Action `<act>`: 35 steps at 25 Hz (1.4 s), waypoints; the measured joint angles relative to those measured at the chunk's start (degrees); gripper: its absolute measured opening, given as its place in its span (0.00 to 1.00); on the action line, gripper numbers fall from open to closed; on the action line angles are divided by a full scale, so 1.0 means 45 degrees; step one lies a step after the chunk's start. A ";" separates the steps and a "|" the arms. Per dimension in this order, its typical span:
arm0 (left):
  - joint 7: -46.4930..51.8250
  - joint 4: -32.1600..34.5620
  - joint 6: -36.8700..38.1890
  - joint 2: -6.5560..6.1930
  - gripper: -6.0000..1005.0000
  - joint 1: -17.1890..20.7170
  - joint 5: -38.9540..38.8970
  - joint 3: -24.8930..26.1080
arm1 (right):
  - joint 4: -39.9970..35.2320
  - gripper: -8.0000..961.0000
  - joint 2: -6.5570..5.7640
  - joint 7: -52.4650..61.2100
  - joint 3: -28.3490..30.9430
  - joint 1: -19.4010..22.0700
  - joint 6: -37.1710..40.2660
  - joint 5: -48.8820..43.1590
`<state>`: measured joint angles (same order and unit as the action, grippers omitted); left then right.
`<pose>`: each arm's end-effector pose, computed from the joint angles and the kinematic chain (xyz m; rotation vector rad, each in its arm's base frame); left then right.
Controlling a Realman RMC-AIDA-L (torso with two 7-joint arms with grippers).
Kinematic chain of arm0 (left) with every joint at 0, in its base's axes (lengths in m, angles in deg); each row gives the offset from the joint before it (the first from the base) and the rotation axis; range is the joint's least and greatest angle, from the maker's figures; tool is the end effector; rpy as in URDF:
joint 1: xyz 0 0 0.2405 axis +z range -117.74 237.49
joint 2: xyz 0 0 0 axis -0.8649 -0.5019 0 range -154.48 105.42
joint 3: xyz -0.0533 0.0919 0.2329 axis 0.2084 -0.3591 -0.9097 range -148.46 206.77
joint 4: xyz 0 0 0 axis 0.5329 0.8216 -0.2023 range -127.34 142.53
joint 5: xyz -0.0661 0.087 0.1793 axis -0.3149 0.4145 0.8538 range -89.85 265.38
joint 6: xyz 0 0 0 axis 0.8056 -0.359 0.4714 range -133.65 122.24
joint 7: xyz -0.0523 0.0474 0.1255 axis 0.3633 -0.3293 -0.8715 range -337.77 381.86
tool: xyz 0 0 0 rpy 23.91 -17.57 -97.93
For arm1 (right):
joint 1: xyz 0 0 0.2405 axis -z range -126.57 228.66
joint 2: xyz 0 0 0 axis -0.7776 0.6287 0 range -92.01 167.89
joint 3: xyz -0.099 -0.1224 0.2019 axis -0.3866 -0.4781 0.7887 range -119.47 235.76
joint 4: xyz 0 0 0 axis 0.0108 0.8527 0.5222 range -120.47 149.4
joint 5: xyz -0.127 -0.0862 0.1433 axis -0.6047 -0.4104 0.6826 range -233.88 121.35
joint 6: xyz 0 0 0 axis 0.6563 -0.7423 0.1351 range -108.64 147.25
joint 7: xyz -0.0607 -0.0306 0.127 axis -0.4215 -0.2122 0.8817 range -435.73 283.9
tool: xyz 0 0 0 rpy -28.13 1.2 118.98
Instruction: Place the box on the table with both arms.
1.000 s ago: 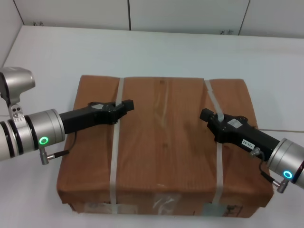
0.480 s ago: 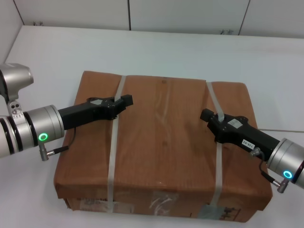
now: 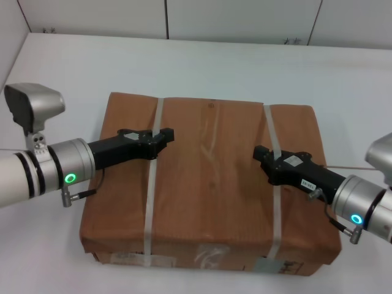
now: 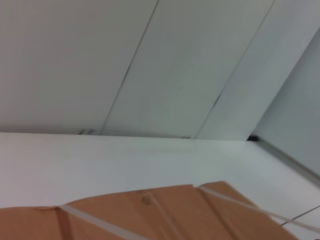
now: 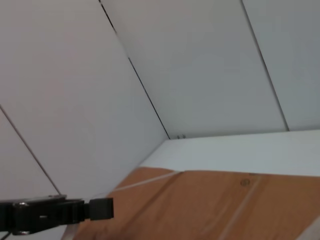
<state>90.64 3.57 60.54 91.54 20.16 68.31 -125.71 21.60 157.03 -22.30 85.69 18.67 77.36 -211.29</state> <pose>-0.2878 0.3488 -0.0621 -2.3739 -1.0735 -0.7452 0.2847 0.3143 -0.1072 -2.2847 1.0459 0.7865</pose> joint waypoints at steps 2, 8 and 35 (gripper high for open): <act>-0.0164 -0.0002 -0.0331 0.0037 0.04 -0.0052 0.0000 0.0000 | 0.0154 0.03 0.0001 -0.0089 -0.0003 -0.0072 -0.0388 -0.0010; -0.0700 0.0117 -0.1661 0.0124 0.04 -0.0204 0.0051 0.0000 | 0.0531 0.03 0.0002 -0.0109 -0.0010 -0.0471 -0.1757 -0.0021; -0.0778 0.0563 -0.3457 0.0202 0.06 -0.0017 0.0109 0.0000 | 0.0818 0.05 0.0001 0.0034 -0.0339 -0.0678 -0.3081 -0.0010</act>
<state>87.14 6.10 44.98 92.45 20.08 68.80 -125.71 25.29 157.03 -22.14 84.17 15.62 63.50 -211.34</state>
